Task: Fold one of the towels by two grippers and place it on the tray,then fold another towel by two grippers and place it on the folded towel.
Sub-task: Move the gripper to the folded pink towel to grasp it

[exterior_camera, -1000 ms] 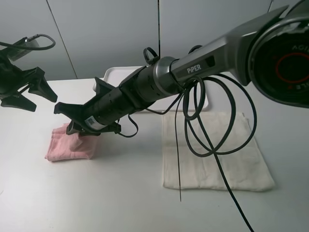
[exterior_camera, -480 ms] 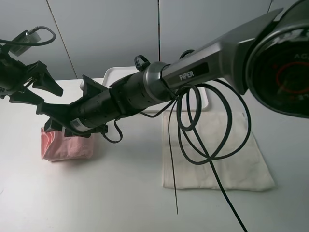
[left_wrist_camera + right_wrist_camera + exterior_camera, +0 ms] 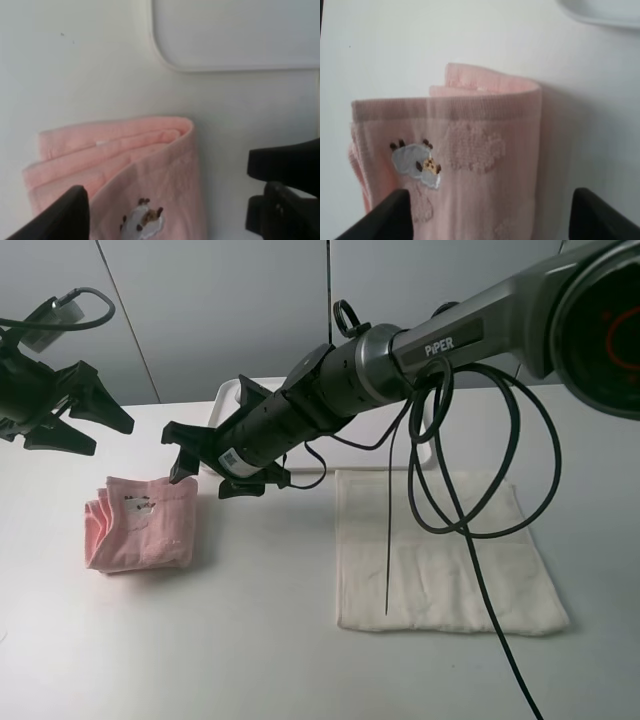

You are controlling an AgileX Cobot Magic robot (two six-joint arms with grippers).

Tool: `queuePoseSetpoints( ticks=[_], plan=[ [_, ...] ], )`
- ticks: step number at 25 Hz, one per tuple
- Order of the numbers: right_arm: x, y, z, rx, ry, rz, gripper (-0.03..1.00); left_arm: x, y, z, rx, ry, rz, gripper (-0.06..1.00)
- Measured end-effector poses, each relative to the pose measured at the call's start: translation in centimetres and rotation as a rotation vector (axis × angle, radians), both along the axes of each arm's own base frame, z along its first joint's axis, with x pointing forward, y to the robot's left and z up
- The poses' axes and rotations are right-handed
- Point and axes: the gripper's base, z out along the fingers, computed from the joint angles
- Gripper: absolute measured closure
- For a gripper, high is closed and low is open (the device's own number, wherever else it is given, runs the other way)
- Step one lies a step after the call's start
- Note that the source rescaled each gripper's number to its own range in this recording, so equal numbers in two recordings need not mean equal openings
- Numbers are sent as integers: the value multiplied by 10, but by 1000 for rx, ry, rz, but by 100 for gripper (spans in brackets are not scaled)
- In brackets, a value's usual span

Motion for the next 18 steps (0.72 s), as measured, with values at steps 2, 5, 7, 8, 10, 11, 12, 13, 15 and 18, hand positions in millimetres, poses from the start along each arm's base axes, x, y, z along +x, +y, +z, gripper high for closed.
queuePoseSetpoints(
  ticks=[2, 5, 7, 8, 10, 11, 12, 13, 15, 18],
  plan=[
    [-1, 1, -6, -7, 17, 14, 27, 0, -1, 1, -16, -3, -5, 5],
    [-2, 6, -19, -7, 60, 52, 26, 0, -2, 1, -22, -3, -13, 5],
    [-1, 12, -23, 6, 75, 76, 26, 0, -2, 1, -22, -4, -15, 5],
    [0, 16, -23, 13, 68, 85, 26, 0, -2, 1, -23, -3, -16, 5],
    [0, 24, -23, 25, 60, 99, 26, -1, -2, 1, -26, 1, -19, 5],
    [1, 26, -25, 27, 62, 100, 26, -1, -3, 1, -28, 4, -22, 5],
    [0, 28, -27, 27, 62, 104, 26, -2, -3, 1, -30, 7, -24, 5],
    [0, 30, -30, 26, 66, 104, 26, -2, -3, 1, -32, 10, -27, 5],
    [-1, 31, -36, 22, 80, 106, 26, -2, -3, 1, -34, 13, -29, 5],
    [-1, 32, -43, 27, 106, 95, 28, -2, -3, 1, -35, 14, -30, 5]
  ],
)
